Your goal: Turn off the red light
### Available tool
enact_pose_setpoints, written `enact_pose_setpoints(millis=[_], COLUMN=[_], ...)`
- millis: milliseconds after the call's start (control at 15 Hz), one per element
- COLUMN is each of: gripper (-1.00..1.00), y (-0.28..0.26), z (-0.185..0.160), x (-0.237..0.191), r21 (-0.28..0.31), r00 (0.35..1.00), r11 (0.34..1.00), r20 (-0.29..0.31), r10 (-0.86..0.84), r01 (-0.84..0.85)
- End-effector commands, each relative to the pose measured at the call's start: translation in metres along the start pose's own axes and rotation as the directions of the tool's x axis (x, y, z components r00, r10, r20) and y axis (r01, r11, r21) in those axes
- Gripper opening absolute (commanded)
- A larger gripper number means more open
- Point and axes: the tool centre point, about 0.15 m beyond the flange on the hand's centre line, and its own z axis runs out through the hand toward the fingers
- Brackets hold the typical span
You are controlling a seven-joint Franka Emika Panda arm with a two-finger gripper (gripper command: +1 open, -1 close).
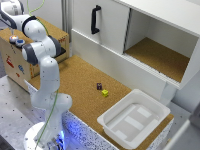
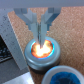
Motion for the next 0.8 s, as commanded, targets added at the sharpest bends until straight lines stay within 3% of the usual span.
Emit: enact_pose_setpoints(millis=[0, 267, 333, 467, 733], gripper=[-1.0, -1.0, 1.0, 1.0, 1.0], y=[-0.002, -0.001, -0.002, 0.014, 0.05], z=[0.027, -0.05, -0.068, -0.083, -0.07], x=[0.023, 0.017, 0.012, 0.004, -0.015], r21=[-0.03, -0.129, -0.15, -0.15, -0.126], r00=[0.986, 0.999, 0.999, 0.99, 0.958], r11=[0.999, 0.991, 0.987, 0.98, 0.951], r20=[0.165, 0.014, -0.012, -0.072, -0.091], r10=[0.018, 0.045, 0.049, 0.119, 0.272], r01=[-0.014, -0.043, -0.05, -0.128, -0.282])
